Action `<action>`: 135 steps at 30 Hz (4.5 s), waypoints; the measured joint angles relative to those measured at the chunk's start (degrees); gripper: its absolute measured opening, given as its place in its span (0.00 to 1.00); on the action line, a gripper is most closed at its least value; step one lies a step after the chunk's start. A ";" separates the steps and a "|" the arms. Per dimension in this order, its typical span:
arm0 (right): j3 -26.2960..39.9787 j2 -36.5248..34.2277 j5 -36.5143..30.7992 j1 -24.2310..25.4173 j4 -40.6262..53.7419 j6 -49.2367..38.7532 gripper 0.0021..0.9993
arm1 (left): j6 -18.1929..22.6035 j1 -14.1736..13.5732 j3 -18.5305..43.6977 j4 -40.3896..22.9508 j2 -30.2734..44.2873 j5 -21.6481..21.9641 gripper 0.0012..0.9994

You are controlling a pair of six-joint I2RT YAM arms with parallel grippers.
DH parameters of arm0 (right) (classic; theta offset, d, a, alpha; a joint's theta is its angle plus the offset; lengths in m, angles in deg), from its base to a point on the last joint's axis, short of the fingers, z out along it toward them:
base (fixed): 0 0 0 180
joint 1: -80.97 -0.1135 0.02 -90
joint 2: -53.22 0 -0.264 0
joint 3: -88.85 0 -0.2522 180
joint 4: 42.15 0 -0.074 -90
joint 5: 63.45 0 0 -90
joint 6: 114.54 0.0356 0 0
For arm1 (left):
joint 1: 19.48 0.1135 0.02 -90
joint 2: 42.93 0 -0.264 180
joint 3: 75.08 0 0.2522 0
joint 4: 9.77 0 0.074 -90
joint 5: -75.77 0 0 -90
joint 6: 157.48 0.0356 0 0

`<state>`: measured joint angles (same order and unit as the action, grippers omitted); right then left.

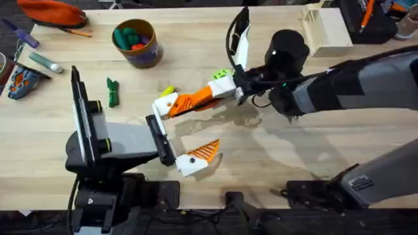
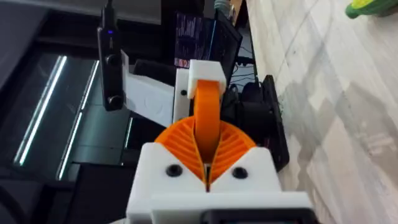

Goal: Pick up the gripper from the table and insert it into the empty holder that is missing its gripper. Then pick up a screw, insert it into the mounting hole, and use the screwdriver to tighten it. Finally, clean up the table by picking up the vegetable and placing it into the bucket.

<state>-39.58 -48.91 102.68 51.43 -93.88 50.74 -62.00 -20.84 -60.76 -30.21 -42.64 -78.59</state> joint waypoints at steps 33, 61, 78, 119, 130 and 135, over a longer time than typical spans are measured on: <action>0.83 -0.01 -3.56 -2.37 0.21 1.02 0.01 | 0.02 0.00 0.00 0.02 0.01 0.07 0.99; 0.83 -0.02 -5.00 -2.82 0.20 1.01 0.01 | 0.00 0.00 0.00 0.07 0.00 0.61 0.99; 0.83 -0.01 -5.86 -2.97 0.21 1.01 0.01 | -0.10 0.01 0.00 0.11 0.01 1.07 0.99; 2.71 -2.32 -5.77 -3.34 -1.22 3.58 0.01 | -0.83 0.33 0.00 0.28 0.02 2.49 0.99; 2.78 -2.32 -5.75 -3.34 -1.12 2.89 0.01 | -0.81 0.33 0.00 0.28 0.01 2.49 0.99; 2.78 -2.32 -5.77 -3.34 -1.12 2.67 0.01 | -0.81 0.33 0.00 0.28 0.00 2.49 0.99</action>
<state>-36.81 -51.23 96.91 48.09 -94.99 53.41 -62.81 -20.51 -60.76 -29.92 -42.64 -76.10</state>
